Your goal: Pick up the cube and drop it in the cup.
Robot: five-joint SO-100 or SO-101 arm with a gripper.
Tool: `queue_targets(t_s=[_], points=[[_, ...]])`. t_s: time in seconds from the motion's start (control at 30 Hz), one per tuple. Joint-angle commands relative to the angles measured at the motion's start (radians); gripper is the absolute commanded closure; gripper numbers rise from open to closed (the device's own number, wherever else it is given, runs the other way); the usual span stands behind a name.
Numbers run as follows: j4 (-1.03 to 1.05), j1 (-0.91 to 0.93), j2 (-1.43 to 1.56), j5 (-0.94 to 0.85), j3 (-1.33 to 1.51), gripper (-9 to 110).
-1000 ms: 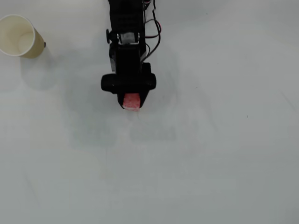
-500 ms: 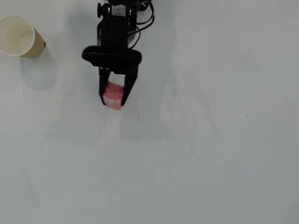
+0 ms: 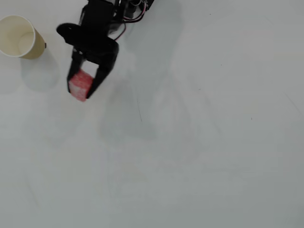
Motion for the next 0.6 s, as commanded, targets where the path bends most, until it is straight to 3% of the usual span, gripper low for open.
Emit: queue_targets(t_s=[0.0, 0.57], points=[[0.009, 0.095, 0.086, -0.008, -0.038, 97], [0.067, 0.494, 0.193, -0.044, -0.112, 97]])
